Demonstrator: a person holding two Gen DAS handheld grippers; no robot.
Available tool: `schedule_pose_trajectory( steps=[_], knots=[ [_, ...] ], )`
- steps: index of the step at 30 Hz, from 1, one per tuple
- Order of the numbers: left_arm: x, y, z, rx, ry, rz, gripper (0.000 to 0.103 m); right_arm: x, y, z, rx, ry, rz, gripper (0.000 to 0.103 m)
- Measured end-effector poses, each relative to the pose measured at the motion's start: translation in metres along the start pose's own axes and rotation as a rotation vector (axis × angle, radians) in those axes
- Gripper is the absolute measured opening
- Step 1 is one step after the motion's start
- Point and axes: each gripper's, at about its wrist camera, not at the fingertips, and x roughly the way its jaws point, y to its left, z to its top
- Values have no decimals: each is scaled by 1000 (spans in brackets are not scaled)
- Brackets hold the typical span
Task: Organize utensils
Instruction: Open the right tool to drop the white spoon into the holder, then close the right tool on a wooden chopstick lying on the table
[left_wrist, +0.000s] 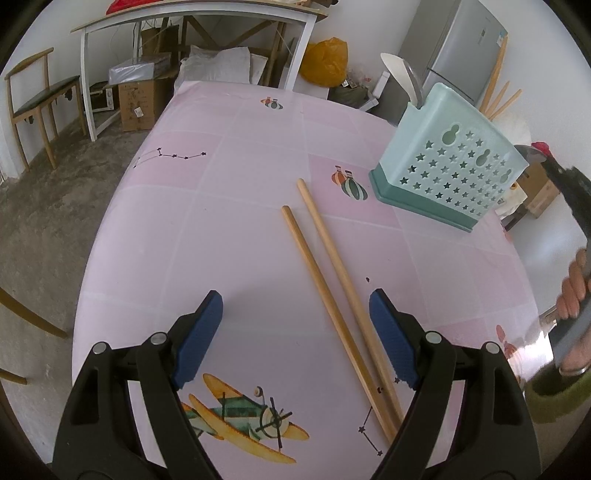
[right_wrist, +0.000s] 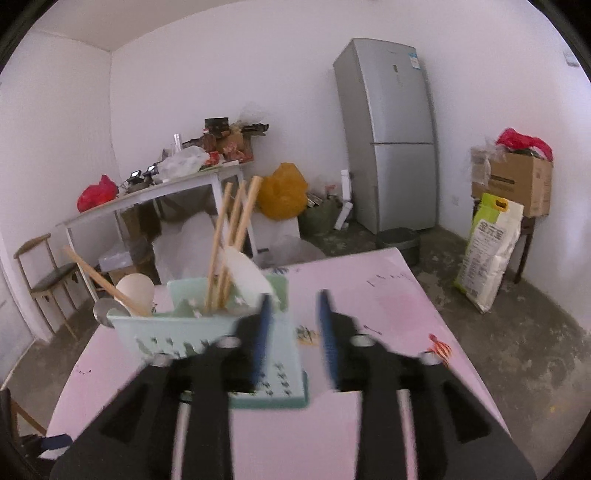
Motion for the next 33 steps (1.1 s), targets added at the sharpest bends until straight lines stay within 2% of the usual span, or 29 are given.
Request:
schedule_pose_trajectory(
  steps=[7, 12, 15, 20, 23, 26, 33],
  knots=[
    [-5, 2, -1, -7, -12, -1, 77, -36, -37, -9, 113, 49, -37, 38],
    [-11, 7, -3, -11, -20, 11, 77, -44, -34, -30, 154, 144, 26, 38],
    [-17, 11, -6, -18, -25, 21, 77, -35, -8, -46, 119, 239, 142, 38],
    [-24, 18, -13, -35, -28, 33, 77, 1, 72, -82, -58, 486, 355, 38],
    [-27, 20, -16, -37, -31, 36, 77, 19, 115, -101, -156, 574, 412, 38],
    [-30, 21, -19, -28, -41, 44, 77, 33, 148, -114, -224, 616, 453, 38],
    [-34, 27, -22, -35, -48, 42, 77, 62, 190, -124, -330, 676, 472, 25]
  ],
)
